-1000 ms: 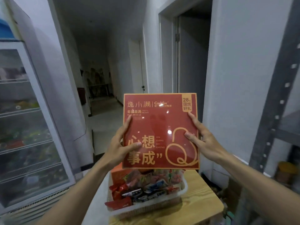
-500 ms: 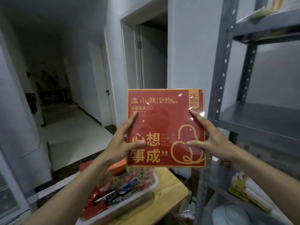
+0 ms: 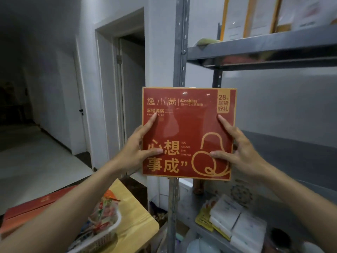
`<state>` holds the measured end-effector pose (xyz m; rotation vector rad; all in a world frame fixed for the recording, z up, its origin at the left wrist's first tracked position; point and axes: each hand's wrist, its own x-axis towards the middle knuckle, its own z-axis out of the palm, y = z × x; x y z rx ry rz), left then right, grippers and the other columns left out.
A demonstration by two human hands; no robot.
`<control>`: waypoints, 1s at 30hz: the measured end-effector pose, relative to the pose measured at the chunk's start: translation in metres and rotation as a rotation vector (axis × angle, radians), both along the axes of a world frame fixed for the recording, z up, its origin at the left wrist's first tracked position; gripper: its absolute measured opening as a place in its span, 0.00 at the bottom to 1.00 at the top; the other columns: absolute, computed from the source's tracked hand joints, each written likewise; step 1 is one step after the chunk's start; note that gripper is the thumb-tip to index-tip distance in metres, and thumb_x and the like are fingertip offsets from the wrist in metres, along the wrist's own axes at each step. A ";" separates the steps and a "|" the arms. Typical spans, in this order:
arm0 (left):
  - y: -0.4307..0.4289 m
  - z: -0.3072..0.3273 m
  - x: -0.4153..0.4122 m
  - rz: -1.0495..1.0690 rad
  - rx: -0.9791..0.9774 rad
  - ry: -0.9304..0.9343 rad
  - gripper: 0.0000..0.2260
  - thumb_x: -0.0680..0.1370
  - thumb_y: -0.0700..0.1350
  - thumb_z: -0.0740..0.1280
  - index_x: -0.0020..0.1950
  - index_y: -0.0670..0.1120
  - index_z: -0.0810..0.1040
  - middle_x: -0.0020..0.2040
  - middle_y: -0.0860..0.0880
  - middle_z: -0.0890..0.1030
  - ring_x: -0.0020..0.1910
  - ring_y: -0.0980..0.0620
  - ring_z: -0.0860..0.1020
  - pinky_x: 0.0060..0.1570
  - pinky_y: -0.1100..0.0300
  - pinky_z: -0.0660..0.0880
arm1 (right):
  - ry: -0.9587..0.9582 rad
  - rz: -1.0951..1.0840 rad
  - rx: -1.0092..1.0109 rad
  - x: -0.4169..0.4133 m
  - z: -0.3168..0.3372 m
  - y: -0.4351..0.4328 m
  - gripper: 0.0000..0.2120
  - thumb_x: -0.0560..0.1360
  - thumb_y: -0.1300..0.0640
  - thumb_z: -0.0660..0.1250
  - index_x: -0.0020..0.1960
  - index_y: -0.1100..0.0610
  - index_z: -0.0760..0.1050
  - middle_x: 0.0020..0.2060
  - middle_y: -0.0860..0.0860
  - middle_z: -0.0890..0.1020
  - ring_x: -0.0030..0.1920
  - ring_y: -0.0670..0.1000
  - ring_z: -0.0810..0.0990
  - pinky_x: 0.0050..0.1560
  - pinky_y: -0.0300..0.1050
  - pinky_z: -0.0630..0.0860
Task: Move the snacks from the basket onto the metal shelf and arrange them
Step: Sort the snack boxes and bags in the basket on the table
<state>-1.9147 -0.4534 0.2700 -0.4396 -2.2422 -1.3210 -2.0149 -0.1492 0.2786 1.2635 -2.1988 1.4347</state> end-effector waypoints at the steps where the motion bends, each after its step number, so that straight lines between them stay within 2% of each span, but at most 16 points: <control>1: 0.012 0.003 -0.011 -0.015 -0.009 0.012 0.40 0.72 0.50 0.72 0.71 0.77 0.51 0.73 0.55 0.62 0.68 0.54 0.70 0.56 0.61 0.78 | 0.008 -0.014 -0.002 -0.005 0.004 0.014 0.44 0.68 0.49 0.75 0.73 0.27 0.53 0.67 0.46 0.64 0.65 0.46 0.73 0.61 0.51 0.78; 4: 0.043 0.012 -0.043 -0.082 -0.025 0.029 0.40 0.72 0.50 0.72 0.73 0.74 0.51 0.73 0.56 0.62 0.69 0.54 0.70 0.62 0.52 0.76 | 0.032 -0.060 0.010 -0.023 0.012 0.050 0.45 0.68 0.49 0.74 0.73 0.27 0.52 0.67 0.45 0.63 0.65 0.44 0.72 0.61 0.50 0.78; 6: 0.059 0.018 -0.066 -0.120 -0.055 0.040 0.39 0.73 0.50 0.71 0.74 0.72 0.51 0.71 0.55 0.63 0.68 0.56 0.71 0.63 0.50 0.75 | 0.007 -0.077 -0.011 -0.033 0.015 0.066 0.45 0.67 0.50 0.74 0.74 0.28 0.53 0.67 0.44 0.63 0.63 0.40 0.73 0.60 0.47 0.79; 10: 0.080 0.035 -0.112 -0.198 -0.099 0.056 0.38 0.73 0.50 0.71 0.74 0.72 0.53 0.69 0.56 0.63 0.68 0.57 0.70 0.64 0.51 0.75 | 0.029 -0.230 -0.010 -0.056 0.029 0.094 0.44 0.66 0.47 0.73 0.71 0.25 0.52 0.68 0.45 0.62 0.63 0.42 0.71 0.60 0.42 0.76; 13: 0.093 0.046 -0.150 -0.241 -0.117 0.057 0.38 0.73 0.50 0.71 0.74 0.72 0.53 0.70 0.56 0.62 0.69 0.56 0.69 0.63 0.52 0.75 | 0.053 -0.309 0.030 -0.077 0.037 0.110 0.45 0.66 0.46 0.73 0.70 0.23 0.49 0.69 0.46 0.61 0.65 0.45 0.70 0.63 0.44 0.74; 17: 0.113 0.049 -0.205 -0.250 -0.160 0.106 0.37 0.74 0.51 0.68 0.76 0.67 0.50 0.71 0.54 0.62 0.68 0.63 0.66 0.64 0.63 0.72 | 0.065 -0.382 0.026 -0.110 0.038 0.118 0.45 0.70 0.53 0.74 0.71 0.25 0.48 0.71 0.47 0.60 0.66 0.47 0.68 0.59 0.39 0.75; 19: 0.118 0.047 -0.233 -0.285 -0.166 0.106 0.38 0.75 0.47 0.69 0.76 0.65 0.50 0.70 0.56 0.63 0.66 0.66 0.67 0.61 0.67 0.72 | 0.063 -0.423 0.039 -0.128 0.035 0.122 0.46 0.71 0.55 0.74 0.71 0.25 0.48 0.70 0.48 0.60 0.66 0.48 0.68 0.61 0.43 0.75; 23: 0.124 0.041 -0.288 -0.307 -0.119 0.077 0.43 0.74 0.41 0.73 0.77 0.65 0.50 0.71 0.51 0.63 0.68 0.55 0.69 0.64 0.55 0.75 | 0.080 -0.519 0.071 -0.160 0.031 0.125 0.46 0.71 0.52 0.74 0.72 0.25 0.47 0.69 0.47 0.60 0.67 0.49 0.66 0.66 0.46 0.72; 27: 0.131 0.034 -0.328 -0.327 -0.083 0.054 0.45 0.73 0.39 0.74 0.76 0.69 0.51 0.71 0.49 0.63 0.69 0.51 0.69 0.65 0.49 0.74 | 0.083 -0.577 0.101 -0.187 0.026 0.128 0.45 0.68 0.43 0.73 0.74 0.26 0.46 0.70 0.50 0.61 0.68 0.51 0.67 0.69 0.52 0.71; 30: 0.136 0.030 -0.349 -0.336 -0.068 0.041 0.46 0.73 0.38 0.74 0.74 0.72 0.51 0.71 0.49 0.64 0.69 0.50 0.70 0.64 0.47 0.75 | 0.095 -0.583 0.114 -0.205 0.021 0.129 0.46 0.68 0.41 0.72 0.76 0.30 0.46 0.71 0.52 0.62 0.69 0.54 0.68 0.67 0.58 0.73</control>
